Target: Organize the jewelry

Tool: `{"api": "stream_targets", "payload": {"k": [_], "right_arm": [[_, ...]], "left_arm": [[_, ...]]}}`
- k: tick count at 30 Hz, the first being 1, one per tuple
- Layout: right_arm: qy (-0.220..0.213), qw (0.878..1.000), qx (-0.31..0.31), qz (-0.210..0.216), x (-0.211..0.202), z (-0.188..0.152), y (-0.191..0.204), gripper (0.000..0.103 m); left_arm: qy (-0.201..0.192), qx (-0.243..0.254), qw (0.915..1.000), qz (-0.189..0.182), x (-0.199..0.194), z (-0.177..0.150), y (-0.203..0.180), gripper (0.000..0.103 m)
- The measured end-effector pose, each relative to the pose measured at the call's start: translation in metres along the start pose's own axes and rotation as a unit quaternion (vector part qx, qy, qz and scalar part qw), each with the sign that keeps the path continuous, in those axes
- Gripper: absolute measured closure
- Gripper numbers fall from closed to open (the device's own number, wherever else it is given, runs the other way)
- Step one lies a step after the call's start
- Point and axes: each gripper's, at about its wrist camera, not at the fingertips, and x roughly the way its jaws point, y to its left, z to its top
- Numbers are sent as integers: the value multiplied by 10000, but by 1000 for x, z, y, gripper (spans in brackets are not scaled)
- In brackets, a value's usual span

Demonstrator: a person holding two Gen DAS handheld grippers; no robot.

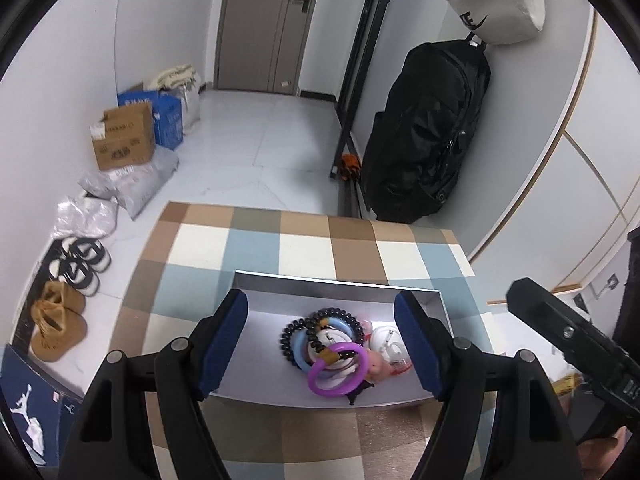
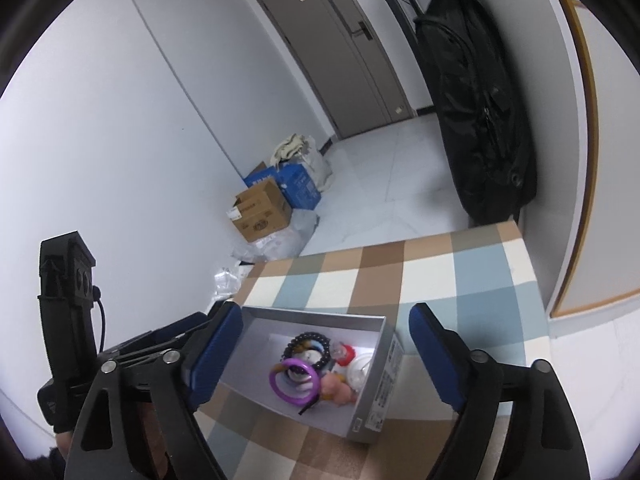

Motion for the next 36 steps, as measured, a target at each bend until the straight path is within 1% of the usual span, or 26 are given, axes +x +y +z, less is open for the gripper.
{"api": "stream_targets", "payload": {"k": [3,4,6,9,12,15,16,21,27,36], "right_arm": [[-120,9999,-53,35,-8,-2,3,7],[-158,9998,-72,44,-10,-2,4,6],[-249,9996,-129,81,-16,-4,6,4],[-354,9990,-230,118,-23,-6,10,0],[-425,9985,-333,117,-28,-9,14,0],[-419,9983,-383,101,-30,-13,16,0],[-433,9982,-395,95,-32,-15,16,0],[-491,9978,-450,37,-38,-20,18,0],[-482,9977,-471,-29,-40,-23,18,0],[-342,9986,-409,-29,-39,-27,16,0]], "left_arm": [[-155,90,9997,141,-5,-1,-1,30],[-221,117,9995,185,-8,-2,-1,25],[-366,138,9989,277,-12,-3,-1,20],[-533,161,9977,375,-18,-4,-1,20],[-618,122,9971,424,-22,-7,1,19],[-663,130,9965,501,-25,-12,0,13],[-707,140,9960,535,-26,-14,-1,12],[-811,260,9948,566,-33,-18,-6,12],[-790,341,9946,580,-34,-22,-9,12],[-869,316,9937,631,-38,-25,-10,12]]}}
